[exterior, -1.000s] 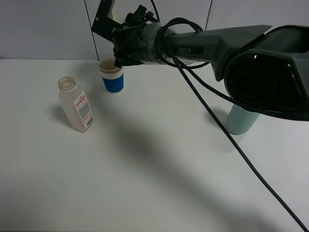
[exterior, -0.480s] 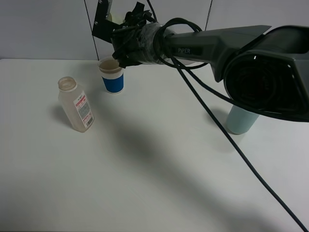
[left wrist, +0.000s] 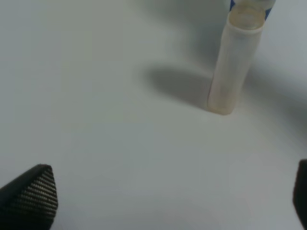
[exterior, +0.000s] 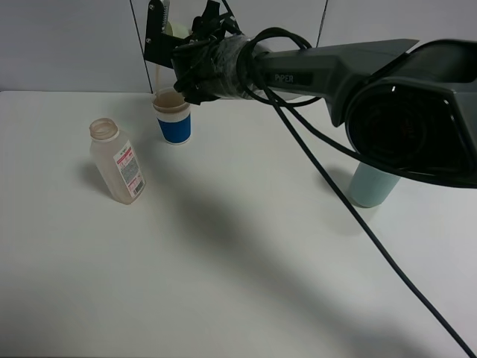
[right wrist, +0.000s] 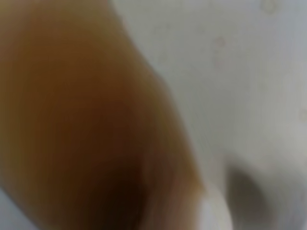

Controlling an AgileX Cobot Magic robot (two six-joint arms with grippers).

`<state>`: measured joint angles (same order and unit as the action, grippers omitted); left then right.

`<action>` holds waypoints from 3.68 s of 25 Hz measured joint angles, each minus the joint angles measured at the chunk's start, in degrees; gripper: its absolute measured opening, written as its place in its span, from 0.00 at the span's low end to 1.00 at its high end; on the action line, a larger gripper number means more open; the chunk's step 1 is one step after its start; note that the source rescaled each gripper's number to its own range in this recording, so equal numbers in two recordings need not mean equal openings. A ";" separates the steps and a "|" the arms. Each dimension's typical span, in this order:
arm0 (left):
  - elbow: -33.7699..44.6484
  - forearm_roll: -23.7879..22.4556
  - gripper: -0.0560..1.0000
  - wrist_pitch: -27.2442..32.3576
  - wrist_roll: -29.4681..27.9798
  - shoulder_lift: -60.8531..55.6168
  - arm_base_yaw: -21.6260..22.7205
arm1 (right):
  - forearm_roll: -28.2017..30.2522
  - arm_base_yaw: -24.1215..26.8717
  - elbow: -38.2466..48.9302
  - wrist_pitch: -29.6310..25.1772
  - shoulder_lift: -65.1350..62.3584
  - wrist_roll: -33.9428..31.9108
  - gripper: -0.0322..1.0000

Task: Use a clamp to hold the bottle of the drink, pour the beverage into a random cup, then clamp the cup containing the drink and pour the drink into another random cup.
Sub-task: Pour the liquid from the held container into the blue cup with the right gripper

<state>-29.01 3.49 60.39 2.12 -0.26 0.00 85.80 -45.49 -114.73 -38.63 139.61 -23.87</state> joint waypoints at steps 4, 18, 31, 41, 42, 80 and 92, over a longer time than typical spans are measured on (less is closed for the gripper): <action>0.00 0.00 1.00 0.00 0.00 0.00 0.00 | 0.36 0.00 0.00 -0.17 0.00 1.58 0.06; 0.00 0.00 1.00 0.00 0.00 0.00 0.00 | 1.02 0.00 0.00 -1.35 0.00 3.12 0.06; 0.00 0.00 1.00 0.00 0.00 0.00 0.00 | 1.47 0.00 0.00 -1.44 0.00 5.55 0.06; 0.00 0.00 1.00 0.00 0.00 0.00 0.00 | 1.47 0.00 0.00 -2.29 0.00 7.33 0.06; 0.00 0.00 1.00 0.00 0.00 0.00 0.00 | 1.47 0.00 0.00 -2.40 0.00 7.33 0.06; 0.00 -0.06 1.00 0.00 0.00 0.00 0.00 | 6.89 0.05 -0.11 -4.38 -0.15 12.90 0.06; 0.00 -0.06 1.00 0.00 0.00 0.00 0.00 | 8.07 0.05 -0.11 -4.38 -0.24 17.57 0.06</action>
<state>-29.01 3.44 60.39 2.12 -0.26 0.00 93.86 -45.43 -114.84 -43.01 139.37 -6.30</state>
